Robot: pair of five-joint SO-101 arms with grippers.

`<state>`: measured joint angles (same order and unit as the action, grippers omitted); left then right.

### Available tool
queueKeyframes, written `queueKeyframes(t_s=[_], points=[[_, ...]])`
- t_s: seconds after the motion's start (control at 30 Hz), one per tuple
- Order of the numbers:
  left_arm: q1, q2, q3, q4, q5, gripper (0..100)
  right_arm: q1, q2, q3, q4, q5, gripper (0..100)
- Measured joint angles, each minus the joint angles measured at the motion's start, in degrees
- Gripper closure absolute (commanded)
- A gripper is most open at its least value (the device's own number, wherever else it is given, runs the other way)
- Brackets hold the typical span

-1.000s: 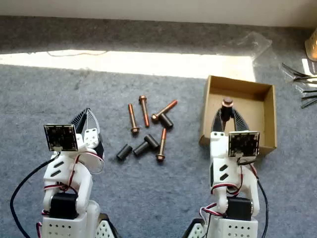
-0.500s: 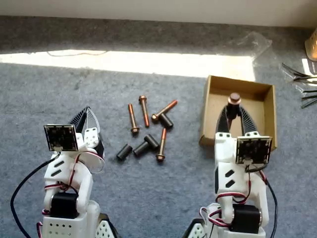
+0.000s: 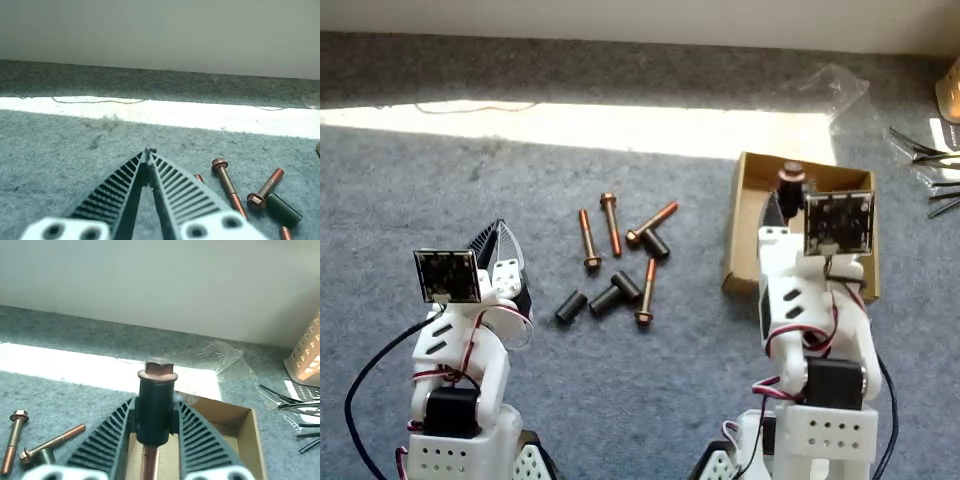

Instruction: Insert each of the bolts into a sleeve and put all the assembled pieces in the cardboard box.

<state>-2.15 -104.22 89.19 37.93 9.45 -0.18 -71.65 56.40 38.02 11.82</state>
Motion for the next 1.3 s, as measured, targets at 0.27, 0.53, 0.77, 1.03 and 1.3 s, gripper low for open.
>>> queueKeyframes(t_s=[0.27, 0.53, 0.77, 1.03, 1.3], points=[[0.00, 0.00, 0.00, 0.00, 0.00, 99, 0.00, 16.88, -5.89, -0.35, 0.00, 99.3], [0.00, 0.00, 0.00, 0.00, 0.00, 99, 0.00, 33.23, -6.07, -9.41, 0.00, 99.3], [0.09, 0.00, 0.97, 0.00, 0.00, 99, 0.26, 45.01, -10.99, -9.93, 0.00, 99.3], [0.00, 0.00, 0.97, 0.00, 0.00, 99, 1.49, 57.85, -17.14, -9.93, 0.00, 99.3], [0.00, 0.00, 0.97, 0.00, 0.00, 99, 1.58, 66.90, -20.92, -10.02, 0.00, 99.3]])
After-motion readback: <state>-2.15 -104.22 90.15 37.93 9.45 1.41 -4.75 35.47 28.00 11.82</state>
